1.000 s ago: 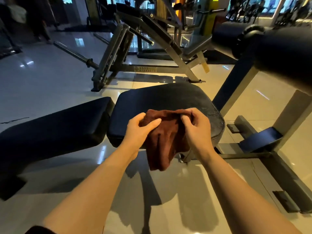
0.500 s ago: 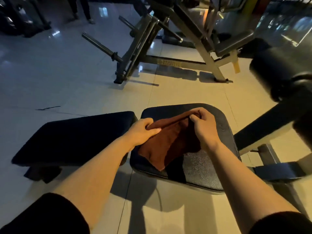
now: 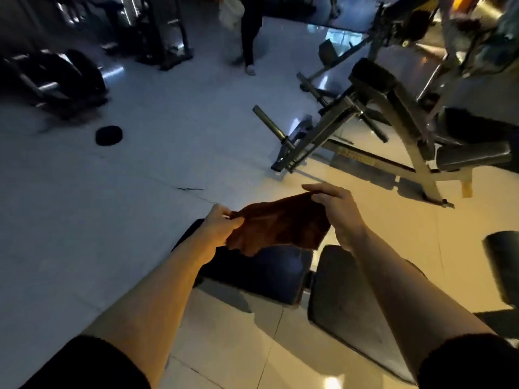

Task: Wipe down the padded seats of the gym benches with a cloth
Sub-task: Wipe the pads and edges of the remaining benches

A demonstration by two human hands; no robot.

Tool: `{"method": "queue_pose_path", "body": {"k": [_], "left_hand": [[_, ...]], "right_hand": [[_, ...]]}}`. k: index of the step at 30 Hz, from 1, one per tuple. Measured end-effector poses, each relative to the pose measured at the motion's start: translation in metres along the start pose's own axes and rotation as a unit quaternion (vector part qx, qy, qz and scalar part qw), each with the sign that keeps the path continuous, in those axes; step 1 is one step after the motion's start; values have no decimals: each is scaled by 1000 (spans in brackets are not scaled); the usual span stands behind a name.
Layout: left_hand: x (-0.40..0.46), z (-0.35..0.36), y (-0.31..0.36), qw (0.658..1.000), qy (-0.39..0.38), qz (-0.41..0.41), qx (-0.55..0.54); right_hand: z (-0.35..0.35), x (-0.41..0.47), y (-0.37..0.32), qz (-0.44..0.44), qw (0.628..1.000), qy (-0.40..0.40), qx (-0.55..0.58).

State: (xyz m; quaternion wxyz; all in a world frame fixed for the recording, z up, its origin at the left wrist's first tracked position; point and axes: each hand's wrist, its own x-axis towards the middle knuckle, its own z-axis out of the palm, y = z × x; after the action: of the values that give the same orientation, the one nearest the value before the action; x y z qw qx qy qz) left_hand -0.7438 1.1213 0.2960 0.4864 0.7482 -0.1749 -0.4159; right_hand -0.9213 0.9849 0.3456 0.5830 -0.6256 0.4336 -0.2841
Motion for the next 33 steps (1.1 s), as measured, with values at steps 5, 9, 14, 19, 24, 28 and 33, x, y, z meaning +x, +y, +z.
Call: {"method": "queue_pose_path", "body": {"k": [5,9,14,19,24,28,33], "left_hand": [[0,-105,39,991,80,87,66],[21,-172,66,978,121,98,141],[72,-234,97,990,127,47,28],[125,-299,128,980,187,71,3],[157,-381,141,968,204,145,12],[186,-470,130,966,221,134,0],[248,-577,114,969,204,138,15]], "right_hand": [[83,15,-66,11,999,-51,-12],[136,43,-95,4,995,-101,5],[189,106,-117,21,990,-140,19],[258,182,-144,-6,988,-149,26],[346,234,-160,-29,985,-167,33],[457,261,-185,-40,975,-219,-10],[576,294,-212,-68,972,-220,-50]]}}
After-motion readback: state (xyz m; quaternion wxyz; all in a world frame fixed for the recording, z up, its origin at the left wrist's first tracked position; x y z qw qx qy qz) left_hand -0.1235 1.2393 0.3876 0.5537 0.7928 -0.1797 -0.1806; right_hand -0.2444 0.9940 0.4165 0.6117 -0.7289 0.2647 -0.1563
